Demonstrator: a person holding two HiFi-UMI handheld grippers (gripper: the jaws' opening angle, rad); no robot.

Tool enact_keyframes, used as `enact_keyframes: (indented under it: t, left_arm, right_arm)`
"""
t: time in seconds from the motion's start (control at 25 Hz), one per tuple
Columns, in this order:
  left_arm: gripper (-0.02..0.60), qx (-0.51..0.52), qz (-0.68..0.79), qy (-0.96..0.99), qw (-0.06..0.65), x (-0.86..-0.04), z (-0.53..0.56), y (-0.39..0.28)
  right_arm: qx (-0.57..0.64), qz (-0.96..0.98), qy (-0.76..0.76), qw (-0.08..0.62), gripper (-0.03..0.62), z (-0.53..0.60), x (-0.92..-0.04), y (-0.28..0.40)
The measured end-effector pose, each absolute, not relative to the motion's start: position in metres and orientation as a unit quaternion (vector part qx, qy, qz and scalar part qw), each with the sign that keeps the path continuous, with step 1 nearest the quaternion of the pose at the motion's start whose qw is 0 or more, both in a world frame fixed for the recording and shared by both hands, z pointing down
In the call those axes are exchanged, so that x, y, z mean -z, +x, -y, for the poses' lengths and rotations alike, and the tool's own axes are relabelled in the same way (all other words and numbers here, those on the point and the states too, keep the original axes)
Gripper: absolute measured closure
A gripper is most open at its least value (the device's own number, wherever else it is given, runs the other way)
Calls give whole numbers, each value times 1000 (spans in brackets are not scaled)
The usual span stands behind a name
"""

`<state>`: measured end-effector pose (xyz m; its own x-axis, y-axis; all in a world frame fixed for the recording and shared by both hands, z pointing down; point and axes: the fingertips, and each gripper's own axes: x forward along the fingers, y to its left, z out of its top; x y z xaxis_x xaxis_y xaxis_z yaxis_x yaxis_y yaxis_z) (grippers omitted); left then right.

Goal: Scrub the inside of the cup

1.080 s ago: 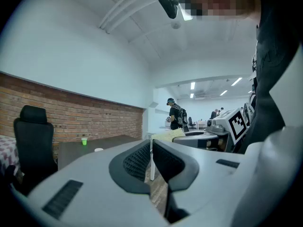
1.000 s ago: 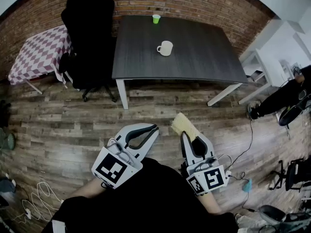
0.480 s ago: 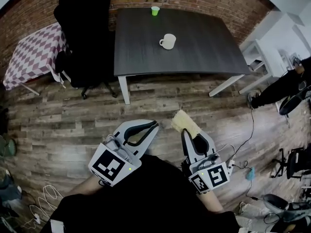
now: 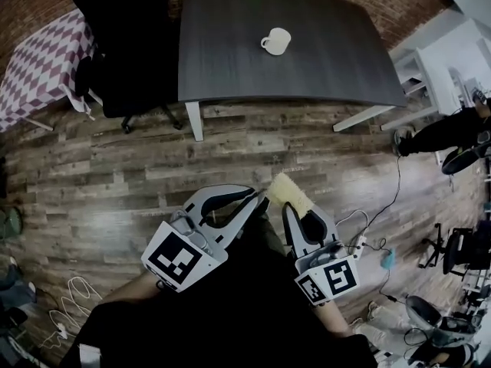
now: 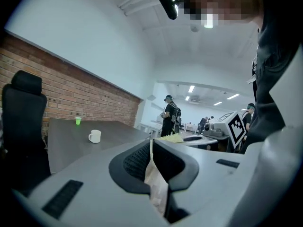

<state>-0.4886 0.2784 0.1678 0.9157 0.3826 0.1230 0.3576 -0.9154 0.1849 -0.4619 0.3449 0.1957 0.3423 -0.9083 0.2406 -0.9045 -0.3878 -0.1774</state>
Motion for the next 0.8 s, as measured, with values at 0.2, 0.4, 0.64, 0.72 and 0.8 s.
enact_keyframes:
  t: [0.2, 0.4, 0.64, 0.72, 0.8]
  left_arm:
    - [551, -106, -181, 975, 73, -181, -280, -411]
    - [551, -101, -158, 981, 50, -159, -304, -310]
    - [551, -109, -115, 986, 49, -152, -328, -218]
    - [551, -116, -109, 986, 45, -154, -336, -194]
    - [551, -120, -104, 987, 34, -154, -342, -176]
  right_arm:
    - [151, -548, -822, 32, 511, -350, -200, -374]
    - [148, -557, -815, 52, 511, -372, -184, -269]
    - [164, -595, -785, 56, 511, -389, -187, -176]
    - [166, -602, -778, 60, 511, -395, -188, -151]
    - [173, -606, -774, 63, 511, -399, -191, -130]
